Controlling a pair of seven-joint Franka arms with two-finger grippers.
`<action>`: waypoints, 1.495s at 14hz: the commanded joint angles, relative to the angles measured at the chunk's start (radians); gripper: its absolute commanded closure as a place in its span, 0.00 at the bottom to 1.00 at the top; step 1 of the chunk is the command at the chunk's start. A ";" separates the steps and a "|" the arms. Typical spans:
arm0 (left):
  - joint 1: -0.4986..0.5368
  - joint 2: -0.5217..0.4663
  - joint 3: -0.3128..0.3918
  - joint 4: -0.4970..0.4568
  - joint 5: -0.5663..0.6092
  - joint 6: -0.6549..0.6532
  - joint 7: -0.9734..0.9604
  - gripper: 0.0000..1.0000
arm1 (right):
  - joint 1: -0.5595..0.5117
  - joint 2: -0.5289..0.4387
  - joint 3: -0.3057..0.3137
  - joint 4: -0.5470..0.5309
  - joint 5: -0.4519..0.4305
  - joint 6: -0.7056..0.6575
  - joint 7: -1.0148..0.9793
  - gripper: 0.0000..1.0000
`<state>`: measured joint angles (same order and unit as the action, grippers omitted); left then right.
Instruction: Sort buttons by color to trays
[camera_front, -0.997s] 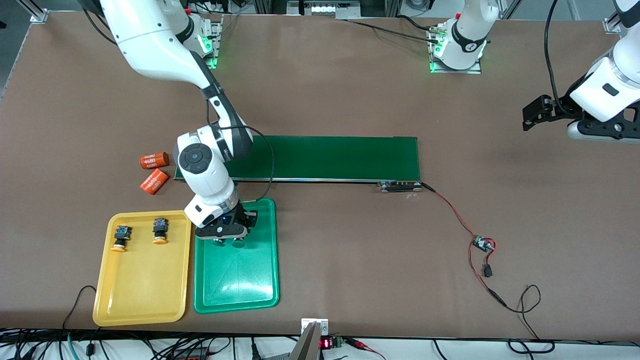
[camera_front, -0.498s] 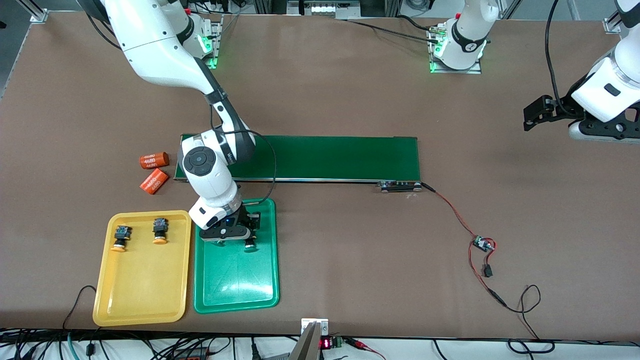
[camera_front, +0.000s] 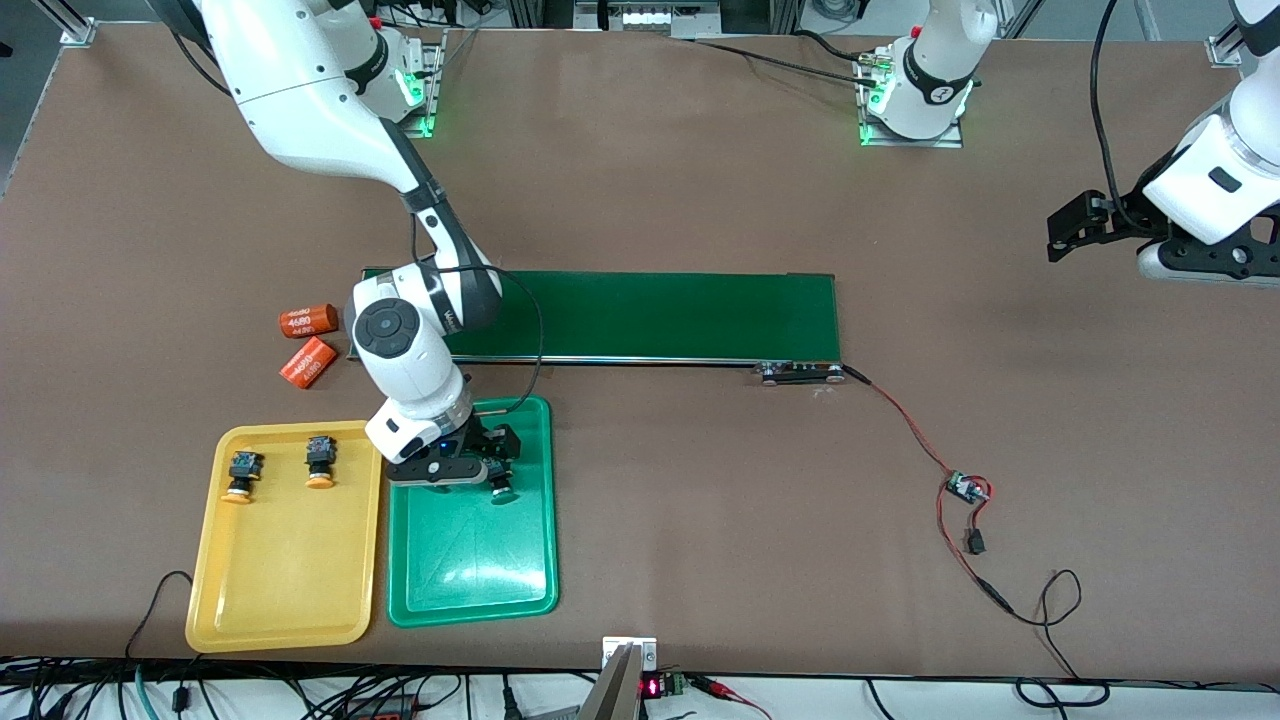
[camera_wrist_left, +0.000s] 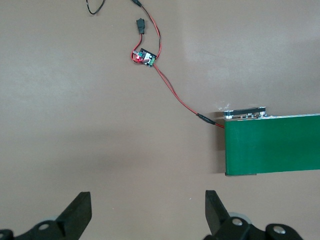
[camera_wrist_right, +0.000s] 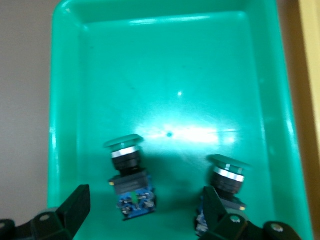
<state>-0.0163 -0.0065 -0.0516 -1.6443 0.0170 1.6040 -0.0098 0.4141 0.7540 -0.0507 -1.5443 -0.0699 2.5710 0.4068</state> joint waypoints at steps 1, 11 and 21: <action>0.006 -0.001 -0.002 0.009 -0.005 -0.015 0.008 0.00 | -0.049 -0.092 0.011 0.007 -0.001 -0.150 -0.016 0.00; 0.006 -0.003 -0.001 0.009 -0.005 -0.018 0.007 0.00 | -0.374 -0.583 0.018 -0.005 0.104 -0.857 -0.296 0.00; 0.006 -0.003 -0.002 0.009 -0.005 -0.018 0.008 0.00 | -0.428 -0.691 0.020 -0.007 0.096 -1.066 -0.293 0.00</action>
<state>-0.0150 -0.0063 -0.0516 -1.6442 0.0170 1.6019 -0.0098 -0.0031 0.0697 -0.0401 -1.5445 0.0211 1.5121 0.1091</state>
